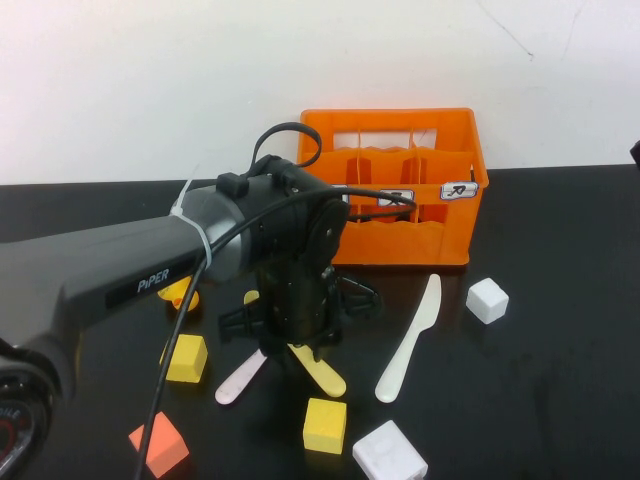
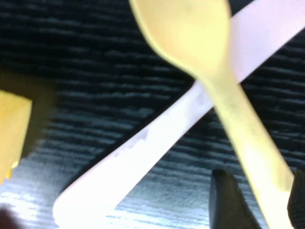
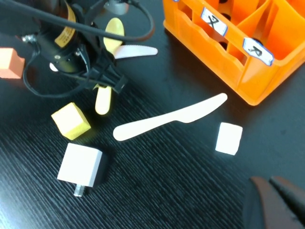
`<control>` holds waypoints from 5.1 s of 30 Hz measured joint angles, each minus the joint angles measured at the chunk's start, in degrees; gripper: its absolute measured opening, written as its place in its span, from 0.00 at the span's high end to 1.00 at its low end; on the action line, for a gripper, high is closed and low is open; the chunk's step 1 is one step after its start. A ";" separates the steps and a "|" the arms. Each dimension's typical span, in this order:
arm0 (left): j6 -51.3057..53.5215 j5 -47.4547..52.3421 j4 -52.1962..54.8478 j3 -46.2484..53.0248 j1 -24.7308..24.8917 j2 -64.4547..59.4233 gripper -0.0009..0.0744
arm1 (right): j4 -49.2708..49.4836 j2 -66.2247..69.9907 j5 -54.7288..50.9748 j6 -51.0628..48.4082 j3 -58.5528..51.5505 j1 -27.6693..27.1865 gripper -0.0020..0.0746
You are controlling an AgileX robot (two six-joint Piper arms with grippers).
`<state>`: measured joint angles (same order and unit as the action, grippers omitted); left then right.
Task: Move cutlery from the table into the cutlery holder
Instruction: Pick up the spoon, then place the spoon on the box
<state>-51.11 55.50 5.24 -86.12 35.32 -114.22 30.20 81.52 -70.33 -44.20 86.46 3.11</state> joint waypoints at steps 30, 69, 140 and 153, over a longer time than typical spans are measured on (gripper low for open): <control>-27.09 -2.01 2.61 -0.12 0.00 -1.68 0.62 | 1.40 0.00 -0.13 -2.09 0.00 0.00 0.98; 0.46 3.94 8.60 -0.61 -3.15 8.53 0.79 | 7.28 0.00 -0.13 -6.02 0.00 0.00 0.98; -34.69 -49.43 73.35 -0.19 -6.25 0.04 0.79 | 10.43 0.00 -0.13 -7.54 0.00 0.00 0.98; -35.78 -48.31 73.46 -0.19 -6.25 0.41 0.61 | 10.43 0.00 -0.13 -7.54 0.00 0.00 0.98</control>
<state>-86.90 7.19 78.69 -86.31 29.07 -113.81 40.63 81.52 -70.46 -51.74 86.46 3.11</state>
